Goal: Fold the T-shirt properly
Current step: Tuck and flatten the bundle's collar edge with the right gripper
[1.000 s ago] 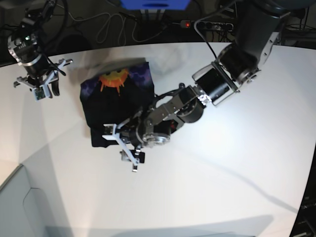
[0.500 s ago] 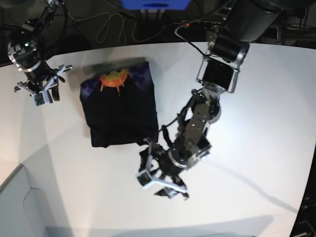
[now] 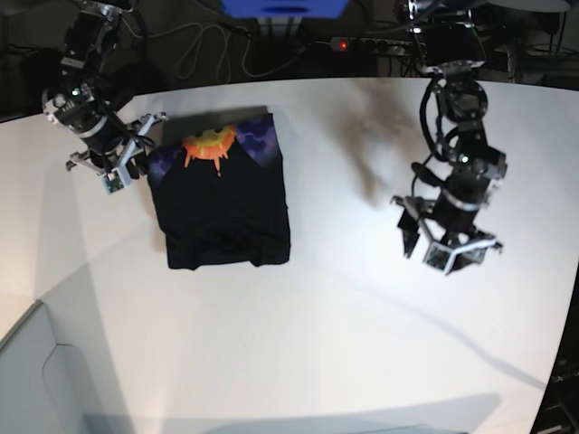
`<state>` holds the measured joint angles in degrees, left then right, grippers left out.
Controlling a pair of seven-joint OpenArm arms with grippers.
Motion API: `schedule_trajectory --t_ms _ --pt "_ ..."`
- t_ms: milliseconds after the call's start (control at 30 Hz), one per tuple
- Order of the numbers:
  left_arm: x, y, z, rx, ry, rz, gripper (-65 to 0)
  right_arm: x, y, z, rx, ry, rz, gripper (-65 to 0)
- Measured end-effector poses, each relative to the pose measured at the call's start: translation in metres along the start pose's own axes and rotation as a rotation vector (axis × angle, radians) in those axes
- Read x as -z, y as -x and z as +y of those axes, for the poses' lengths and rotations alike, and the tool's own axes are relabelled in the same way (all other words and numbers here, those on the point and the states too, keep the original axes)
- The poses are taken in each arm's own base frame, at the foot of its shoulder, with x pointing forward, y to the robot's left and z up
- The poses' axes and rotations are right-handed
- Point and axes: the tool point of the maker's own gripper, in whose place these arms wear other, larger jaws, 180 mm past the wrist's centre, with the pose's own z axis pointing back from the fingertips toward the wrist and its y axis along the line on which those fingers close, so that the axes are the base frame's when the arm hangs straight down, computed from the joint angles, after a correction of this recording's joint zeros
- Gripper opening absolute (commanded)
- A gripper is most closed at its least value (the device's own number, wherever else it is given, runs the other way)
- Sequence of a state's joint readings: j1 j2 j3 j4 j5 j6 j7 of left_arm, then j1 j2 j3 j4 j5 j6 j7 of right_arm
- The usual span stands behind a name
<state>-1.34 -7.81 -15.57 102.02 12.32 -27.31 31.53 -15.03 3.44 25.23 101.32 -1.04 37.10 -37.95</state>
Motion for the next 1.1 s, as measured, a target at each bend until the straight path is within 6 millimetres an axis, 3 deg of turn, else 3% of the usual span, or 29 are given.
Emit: schedule_trajectory --t_ms 133,300,400,500,567,667,733,800,900,967,1100 --pt "-0.03 0.06 0.008 -0.15 0.029 0.139 -24.7 -0.01 -0.003 0.008 -0.019 0.006 -0.007 -56.5" --pt "-0.06 0.087 0.034 -0.299 -0.012 0.16 -24.7 -0.017 -0.014 0.025 -0.017 -0.003 -0.042 -56.5" --pt "-0.073 0.094 0.041 -0.319 -0.034 0.164 -24.7 -0.013 -0.018 0.041 -0.036 -0.047 -0.054 -56.5" --pt "-0.085 0.093 0.044 -0.307 -0.05 0.157 -24.7 -0.015 -0.009 0.051 -0.037 -0.073 -0.034 -56.5" --pt "-0.09 0.093 0.045 -0.299 -0.055 0.155 -24.7 -0.02 -0.008 0.047 -0.043 -0.054 -0.025 -56.5" --pt "-0.098 0.105 0.044 -0.303 -0.063 0.196 -24.7 -0.036 -0.025 0.032 -0.071 0.012 -0.076 -56.5" --pt "-0.102 0.109 0.043 -0.301 -0.064 0.203 -24.7 -0.047 -0.038 0.034 -0.1 0.026 -0.111 -56.5" --pt "-0.104 0.113 0.041 -0.302 -0.06 0.215 -24.7 -0.055 -0.044 0.041 -0.112 0.017 -0.137 -56.5" --pt "-0.107 0.118 0.037 -0.303 -0.051 0.226 -24.7 -0.049 -0.032 0.058 -0.127 -0.034 -0.089 -59.7" --pt "-0.11 0.122 0.035 -0.301 -0.048 0.24 -24.7 -0.047 -0.035 0.076 -0.136 -0.086 -0.107 -64.5" --pt "-0.111 0.126 0.027 -0.326 -0.042 0.246 -24.7 -0.042 -0.039 0.102 -0.147 -0.165 -0.121 -64.8"
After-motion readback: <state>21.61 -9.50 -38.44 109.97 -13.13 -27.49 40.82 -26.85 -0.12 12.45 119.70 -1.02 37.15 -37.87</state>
